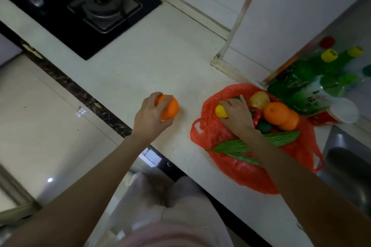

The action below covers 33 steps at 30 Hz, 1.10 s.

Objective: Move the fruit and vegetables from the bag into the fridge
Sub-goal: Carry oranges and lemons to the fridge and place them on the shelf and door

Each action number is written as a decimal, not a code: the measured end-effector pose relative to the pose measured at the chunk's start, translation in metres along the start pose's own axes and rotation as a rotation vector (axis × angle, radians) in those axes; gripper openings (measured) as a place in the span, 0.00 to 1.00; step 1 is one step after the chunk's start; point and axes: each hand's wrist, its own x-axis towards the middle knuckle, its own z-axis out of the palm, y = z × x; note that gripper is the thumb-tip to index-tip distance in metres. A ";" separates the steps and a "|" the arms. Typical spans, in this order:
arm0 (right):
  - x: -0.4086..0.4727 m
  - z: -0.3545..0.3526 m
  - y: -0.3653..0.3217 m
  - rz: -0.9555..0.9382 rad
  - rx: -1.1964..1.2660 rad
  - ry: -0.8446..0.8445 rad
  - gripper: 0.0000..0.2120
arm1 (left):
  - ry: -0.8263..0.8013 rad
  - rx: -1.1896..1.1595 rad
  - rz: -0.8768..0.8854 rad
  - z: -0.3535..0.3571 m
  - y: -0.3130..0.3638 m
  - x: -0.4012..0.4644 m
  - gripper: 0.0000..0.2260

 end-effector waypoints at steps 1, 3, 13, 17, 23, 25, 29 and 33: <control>0.000 -0.005 -0.001 -0.002 0.020 0.016 0.27 | 0.008 -0.006 -0.015 -0.005 -0.006 0.001 0.30; 0.001 -0.017 -0.006 -0.011 0.087 0.047 0.26 | 0.024 -0.016 -0.041 -0.016 -0.019 0.002 0.29; 0.082 -0.083 -0.147 -0.174 0.289 0.216 0.27 | 0.179 0.003 -0.119 -0.121 -0.131 0.007 0.30; 0.131 -0.107 -0.245 -0.318 0.321 0.256 0.27 | 0.300 0.048 -0.189 -0.187 -0.197 -0.009 0.30; 0.186 -0.132 -0.396 -0.589 0.360 0.258 0.26 | 0.477 0.137 -0.362 -0.280 -0.288 -0.058 0.31; 0.201 -0.144 -0.443 -0.679 0.368 0.261 0.25 | 0.543 0.129 -0.436 -0.308 -0.315 -0.075 0.31; 0.234 -0.172 -0.532 -0.827 0.401 0.280 0.24 | 0.698 0.152 -0.553 -0.364 -0.358 -0.101 0.28; 0.276 -0.208 -0.618 -0.945 0.422 0.329 0.25 | 0.809 0.204 -0.627 -0.417 -0.401 -0.114 0.28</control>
